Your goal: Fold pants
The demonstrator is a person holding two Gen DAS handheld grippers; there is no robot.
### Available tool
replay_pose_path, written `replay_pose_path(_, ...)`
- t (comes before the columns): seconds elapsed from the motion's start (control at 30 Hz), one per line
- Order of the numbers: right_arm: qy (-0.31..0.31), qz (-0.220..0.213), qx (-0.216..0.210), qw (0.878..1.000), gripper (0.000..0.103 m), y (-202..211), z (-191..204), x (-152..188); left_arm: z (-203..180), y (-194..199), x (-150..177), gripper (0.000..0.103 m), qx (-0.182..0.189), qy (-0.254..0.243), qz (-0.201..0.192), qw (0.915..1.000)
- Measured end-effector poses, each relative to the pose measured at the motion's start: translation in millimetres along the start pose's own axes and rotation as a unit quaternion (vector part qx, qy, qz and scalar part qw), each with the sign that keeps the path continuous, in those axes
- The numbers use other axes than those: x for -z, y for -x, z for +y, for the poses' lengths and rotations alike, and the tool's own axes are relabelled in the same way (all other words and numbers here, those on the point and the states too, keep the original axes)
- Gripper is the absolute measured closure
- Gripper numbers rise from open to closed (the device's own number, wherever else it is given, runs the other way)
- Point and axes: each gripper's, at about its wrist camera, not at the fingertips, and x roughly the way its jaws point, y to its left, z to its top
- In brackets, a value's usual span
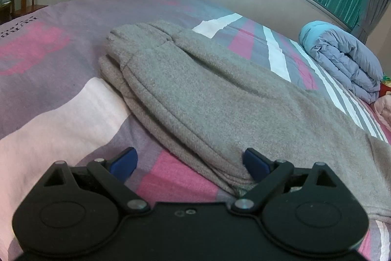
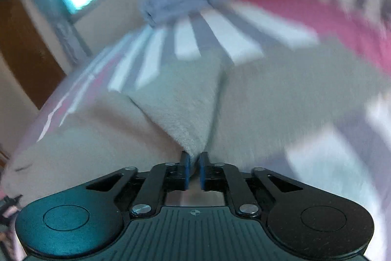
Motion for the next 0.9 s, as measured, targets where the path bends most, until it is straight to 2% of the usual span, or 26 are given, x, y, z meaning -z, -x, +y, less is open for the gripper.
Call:
replay_pose_path(0.03, 0.034, -0.014, 0.014, 0.999, 0.061, 4, 12, -6, 0, 0, 0, 0.015, -0.001, 0.0, 0.0, 1.0)
replay_pose_path(0.07, 0.068, -0.026, 0.017, 0.997, 0.056, 6, 24, -11, 0, 0, 0, 0.015, -0.001, 0.0, 0.0, 1.0)
replay_pose_path(0.13, 0.125, -0.032, 0.012, 0.992, 0.056, 2, 43, -16, 0, 0, -1, 0.015, -0.001, -0.001, 0.0, 1.0)
replay_pose_path(0.27, 0.229, -0.014, 0.024, 0.973, 0.056, -35, 76, -22, 1, 0, -1, 0.015, 0.0, 0.001, 0.002, 1.0)
replay_pose_path(0.33, 0.267, -0.004, 0.043, 0.963, 0.056, -53, 83, -22, 1, 0, -2, 0.015, 0.0, 0.001, 0.003, 1.0)
replay_pose_path(0.37, 0.278, -0.001, 0.051, 0.959, 0.058, -61, 86, -24, 1, 0, -2, 0.015, 0.0, 0.001, 0.003, 1.0)
replay_pose_path(0.4, 0.281, -0.002, 0.057, 0.958, 0.068, -65, 85, -26, 1, 0, -2, 0.015, 0.0, 0.001, 0.003, 1.0)
replay_pose_path(0.43, 0.271, -0.007, 0.059, 0.961, 0.1, -68, 81, -29, 1, 0, -2, 0.015, 0.001, 0.0, 0.003, 1.0)
replay_pose_path(0.47, 0.244, -0.009, 0.058, 0.968, 0.1, -67, 73, -36, 1, 0, -1, 0.014, 0.001, 0.0, 0.003, 1.0)
replay_pose_path(0.53, 0.127, -0.041, 0.042, 0.99, 0.1, -57, 40, -56, 1, 0, -1, 0.014, 0.003, -0.001, 0.003, 1.0)
replay_pose_path(0.57, 0.074, -0.06, 0.043, 0.994, 0.1, -44, 22, -60, 1, -1, -1, 0.014, 0.003, -0.001, 0.002, 1.0)
replay_pose_path(0.6, 0.012, -0.082, 0.048, 0.995, 0.101, -29, 1, -59, 2, 0, 0, 0.014, 0.004, -0.001, 0.002, 1.0)
replay_pose_path(0.67, -0.118, -0.101, 0.054, 0.986, 0.1, -6, -49, -44, 1, -1, 0, 0.014, 0.003, -0.001, 0.001, 1.0)
replay_pose_path(0.7, -0.166, -0.088, 0.062, 0.98, 0.1, -5, -73, -33, 1, -1, 0, 0.014, 0.003, -0.002, 0.002, 1.0)
replay_pose_path(0.73, -0.194, -0.05, 0.066, 0.977, 0.1, -12, -93, -22, 1, -1, 0, 0.013, 0.003, -0.002, 0.002, 1.0)
replay_pose_path(0.77, -0.212, -0.012, 0.065, 0.975, 0.101, -21, -108, -10, 1, -1, 0, 0.013, 0.002, -0.002, 0.002, 1.0)
replay_pose_path(0.83, -0.196, -0.016, 0.039, 0.98, 0.1, -18, -117, -1, 1, 0, 0, 0.013, 0.002, -0.003, 0.002, 1.0)
replay_pose_path(0.9, -0.14, -0.018, 0.048, 0.989, 0.096, -11, -107, -5, 1, 0, 0, 0.013, 0.002, -0.003, 0.002, 1.0)
